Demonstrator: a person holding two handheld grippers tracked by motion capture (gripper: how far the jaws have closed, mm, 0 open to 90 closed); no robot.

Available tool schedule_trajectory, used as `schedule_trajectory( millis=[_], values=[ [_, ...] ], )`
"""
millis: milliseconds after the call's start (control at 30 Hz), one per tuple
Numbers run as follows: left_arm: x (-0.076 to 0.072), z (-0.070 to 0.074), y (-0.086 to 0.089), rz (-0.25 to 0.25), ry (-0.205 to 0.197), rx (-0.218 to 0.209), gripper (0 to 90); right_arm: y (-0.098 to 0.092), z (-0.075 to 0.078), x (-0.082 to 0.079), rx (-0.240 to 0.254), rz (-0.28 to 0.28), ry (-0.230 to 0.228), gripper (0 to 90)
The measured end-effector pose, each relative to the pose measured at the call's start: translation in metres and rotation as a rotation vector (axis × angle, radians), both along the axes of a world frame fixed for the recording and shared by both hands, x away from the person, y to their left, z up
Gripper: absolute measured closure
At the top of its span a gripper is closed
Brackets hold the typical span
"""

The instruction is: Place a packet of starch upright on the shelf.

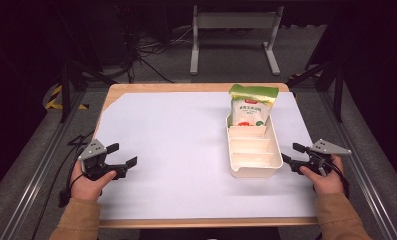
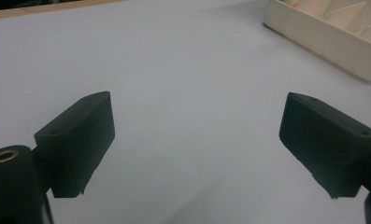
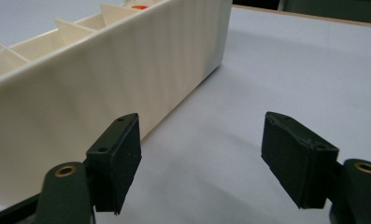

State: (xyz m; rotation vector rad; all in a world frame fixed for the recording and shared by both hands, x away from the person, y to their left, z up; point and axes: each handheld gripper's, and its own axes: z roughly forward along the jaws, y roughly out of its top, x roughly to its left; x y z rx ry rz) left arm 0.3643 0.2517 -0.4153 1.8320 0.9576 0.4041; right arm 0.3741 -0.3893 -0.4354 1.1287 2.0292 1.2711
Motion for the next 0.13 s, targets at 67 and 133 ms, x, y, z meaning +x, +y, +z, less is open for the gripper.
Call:
schedule_trajectory(
  millis=[67,133],
  values=[
    [0.0002,-0.0003,0.0001,0.003,-0.002,-0.003,11.6,-0.0003,0.0011,-0.0002,0.001,-0.003,-0.004,30.4],
    [0.0004,-0.0005,0.0005,0.009,0.005,-0.002,11.5,-0.0007,0.0068,-0.0022,0.018,-0.011,-0.010,30.9]
  ],
)
